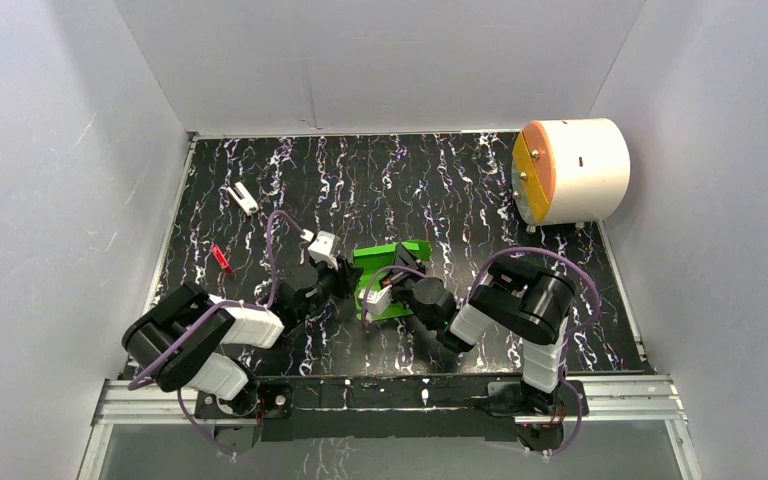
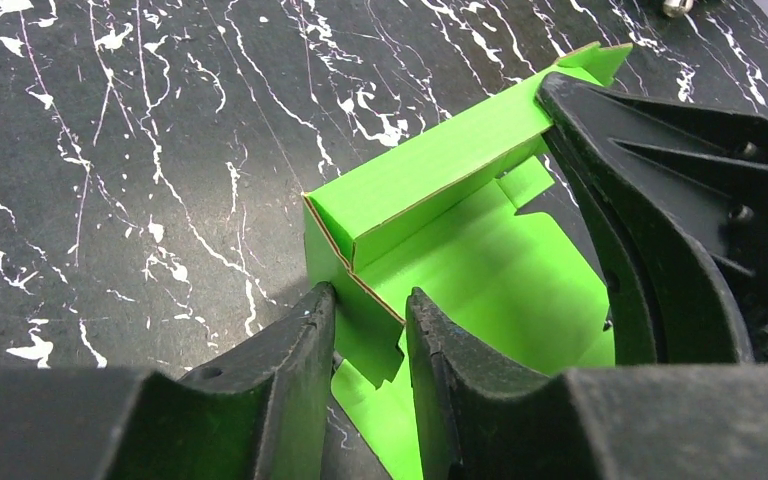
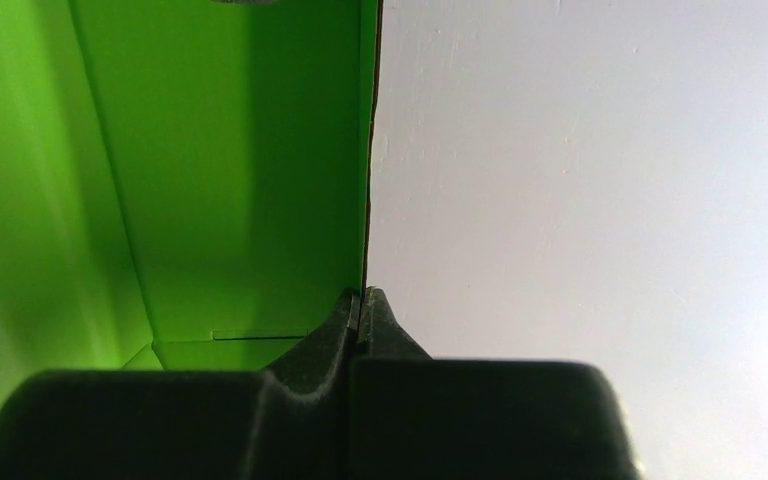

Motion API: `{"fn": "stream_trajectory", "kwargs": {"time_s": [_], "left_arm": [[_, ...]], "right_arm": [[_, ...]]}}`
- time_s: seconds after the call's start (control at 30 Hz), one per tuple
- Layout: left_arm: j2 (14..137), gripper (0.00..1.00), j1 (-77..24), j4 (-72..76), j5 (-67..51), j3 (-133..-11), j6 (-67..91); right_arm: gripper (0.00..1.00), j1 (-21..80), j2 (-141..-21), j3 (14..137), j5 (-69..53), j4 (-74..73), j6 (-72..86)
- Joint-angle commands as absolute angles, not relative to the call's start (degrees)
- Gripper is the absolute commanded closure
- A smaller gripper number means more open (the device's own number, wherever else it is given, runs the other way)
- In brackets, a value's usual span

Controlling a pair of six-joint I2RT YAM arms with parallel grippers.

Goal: Fold the paper box

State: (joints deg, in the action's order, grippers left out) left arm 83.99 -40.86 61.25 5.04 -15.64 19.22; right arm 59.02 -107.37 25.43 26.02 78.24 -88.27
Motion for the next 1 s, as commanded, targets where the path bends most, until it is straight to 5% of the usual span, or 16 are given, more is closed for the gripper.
{"fn": "stream_trajectory", "kwargs": {"time_s": [0.0, 0.4, 0.97], "left_arm": [[79.55, 0.68, -40.56, 63.24, 1.23, -13.84, 18.11], [68.10, 0.51, -30.34, 63.40, -1.28, -9.73, 22.03], [77.83, 0.57, -18.20, 62.45, -9.02, -11.73, 25.08]], "right_arm": [[1.00, 59.60, -107.88, 25.49, 23.55, 83.23, -88.15], [1.00, 58.82, -106.51, 25.31, 23.20, 82.06, -87.85], [1.00, 58.71, -104.87, 25.49, 22.24, 80.73, -87.63]]}}
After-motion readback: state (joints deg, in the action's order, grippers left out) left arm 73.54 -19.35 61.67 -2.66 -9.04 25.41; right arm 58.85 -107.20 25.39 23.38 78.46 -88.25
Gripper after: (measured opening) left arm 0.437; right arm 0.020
